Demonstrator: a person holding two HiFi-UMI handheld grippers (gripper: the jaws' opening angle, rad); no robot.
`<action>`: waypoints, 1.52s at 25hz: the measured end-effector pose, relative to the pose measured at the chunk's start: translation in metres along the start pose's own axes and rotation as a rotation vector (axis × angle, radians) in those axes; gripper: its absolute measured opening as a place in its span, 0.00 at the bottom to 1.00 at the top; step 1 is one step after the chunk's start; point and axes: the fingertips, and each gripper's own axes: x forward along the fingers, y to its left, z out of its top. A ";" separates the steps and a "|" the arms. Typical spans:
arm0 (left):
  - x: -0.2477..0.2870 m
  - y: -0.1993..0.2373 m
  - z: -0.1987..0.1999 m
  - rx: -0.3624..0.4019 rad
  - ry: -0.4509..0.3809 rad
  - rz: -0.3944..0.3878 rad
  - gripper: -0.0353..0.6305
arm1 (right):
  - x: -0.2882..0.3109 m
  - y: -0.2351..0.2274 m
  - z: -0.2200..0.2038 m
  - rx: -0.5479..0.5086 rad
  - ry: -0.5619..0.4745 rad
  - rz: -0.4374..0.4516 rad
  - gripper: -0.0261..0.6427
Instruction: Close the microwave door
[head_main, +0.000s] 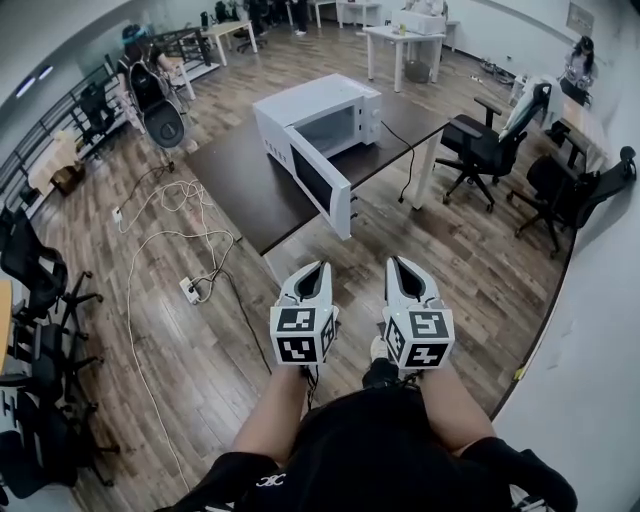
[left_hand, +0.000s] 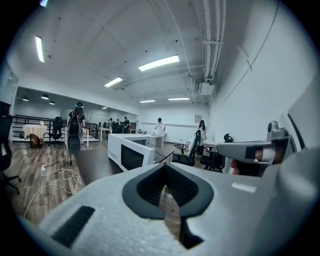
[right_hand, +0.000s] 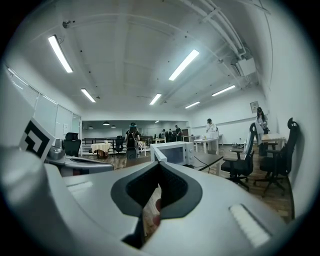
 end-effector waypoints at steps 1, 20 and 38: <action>0.008 0.004 0.002 0.002 0.002 0.002 0.07 | 0.009 -0.003 0.001 0.002 -0.001 0.003 0.05; 0.161 0.062 0.024 0.033 0.003 -0.116 0.13 | 0.195 -0.084 0.037 0.005 0.037 0.157 0.05; 0.261 0.080 -0.024 0.144 0.225 -0.323 0.37 | 0.303 -0.121 0.007 -0.093 0.182 0.254 0.05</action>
